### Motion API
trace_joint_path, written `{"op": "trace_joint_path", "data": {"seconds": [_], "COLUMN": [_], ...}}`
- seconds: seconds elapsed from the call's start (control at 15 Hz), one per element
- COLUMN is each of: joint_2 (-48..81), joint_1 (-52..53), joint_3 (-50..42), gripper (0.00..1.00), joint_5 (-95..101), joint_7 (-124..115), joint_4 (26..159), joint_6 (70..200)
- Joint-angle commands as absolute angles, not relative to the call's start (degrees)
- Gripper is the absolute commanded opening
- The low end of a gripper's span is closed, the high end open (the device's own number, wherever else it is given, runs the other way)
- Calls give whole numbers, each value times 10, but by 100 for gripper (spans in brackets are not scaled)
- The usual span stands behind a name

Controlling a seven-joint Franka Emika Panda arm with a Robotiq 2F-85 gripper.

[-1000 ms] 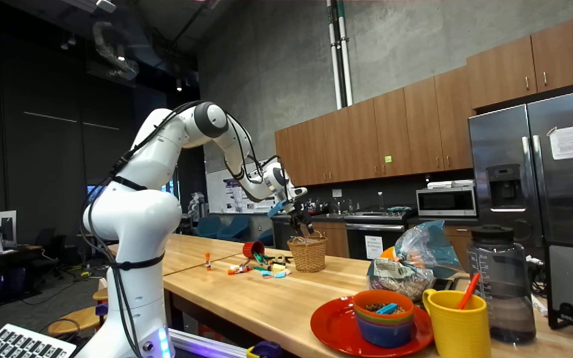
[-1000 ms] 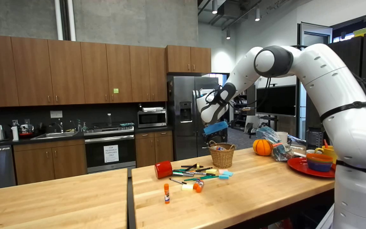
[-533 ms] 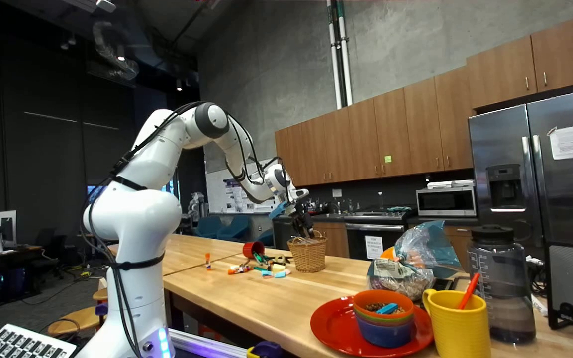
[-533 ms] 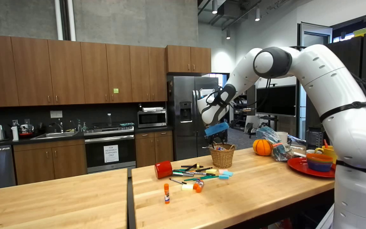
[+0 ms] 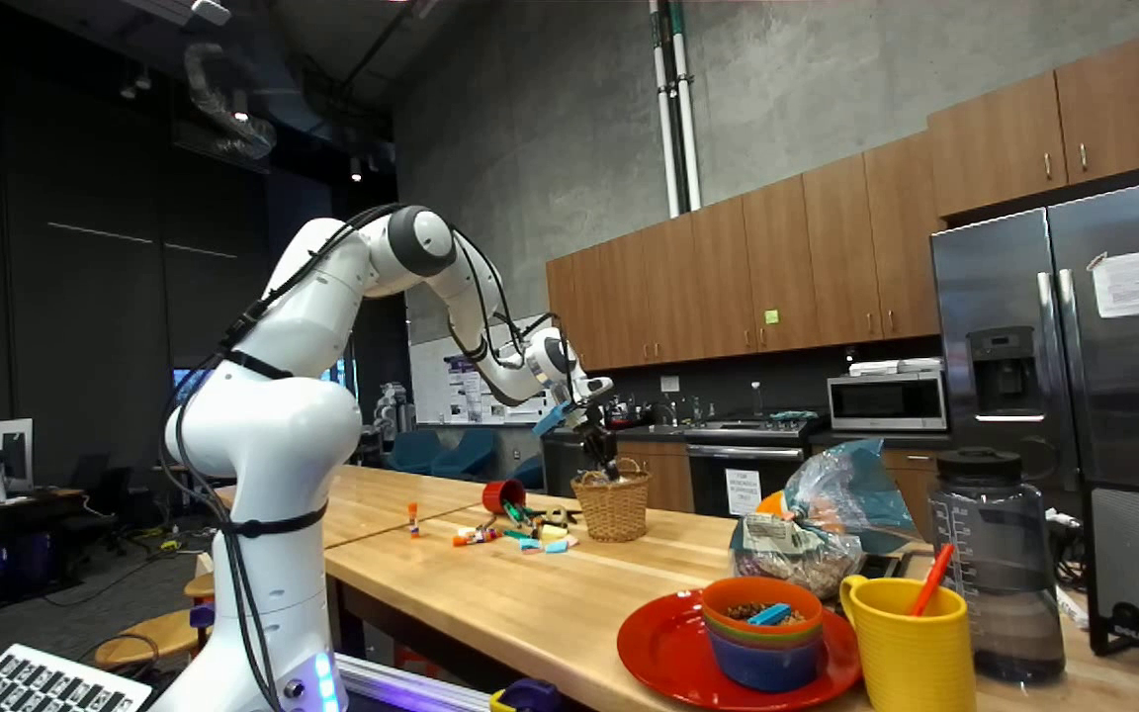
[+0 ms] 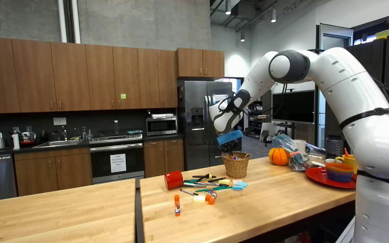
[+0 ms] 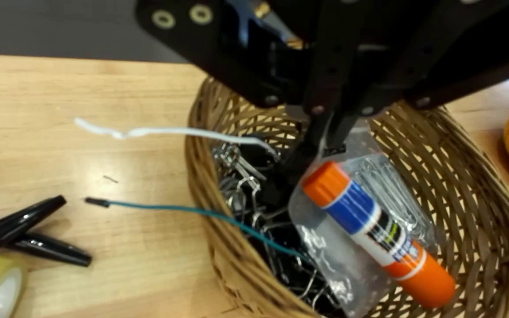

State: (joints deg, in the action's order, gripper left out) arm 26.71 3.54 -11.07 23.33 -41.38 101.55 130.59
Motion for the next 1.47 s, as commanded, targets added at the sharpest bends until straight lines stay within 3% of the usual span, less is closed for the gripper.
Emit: {"op": "trace_joint_path", "data": {"seconds": [0.0, 0.8, 1.33, 1.4], "joint_2": [238, 105, 1, -11], "joint_1": [38, 42, 26, 26], "joint_3": [-106, -64, -13, -10], "gripper": [0, 0, 0, 7], "joint_5": [223, 197, 9, -11], "joint_7": [-399, -361, -144, -118], "joint_4": [1027, 1061, 1077, 1076], "joint_6": [1307, 1315, 1261, 1244]}}
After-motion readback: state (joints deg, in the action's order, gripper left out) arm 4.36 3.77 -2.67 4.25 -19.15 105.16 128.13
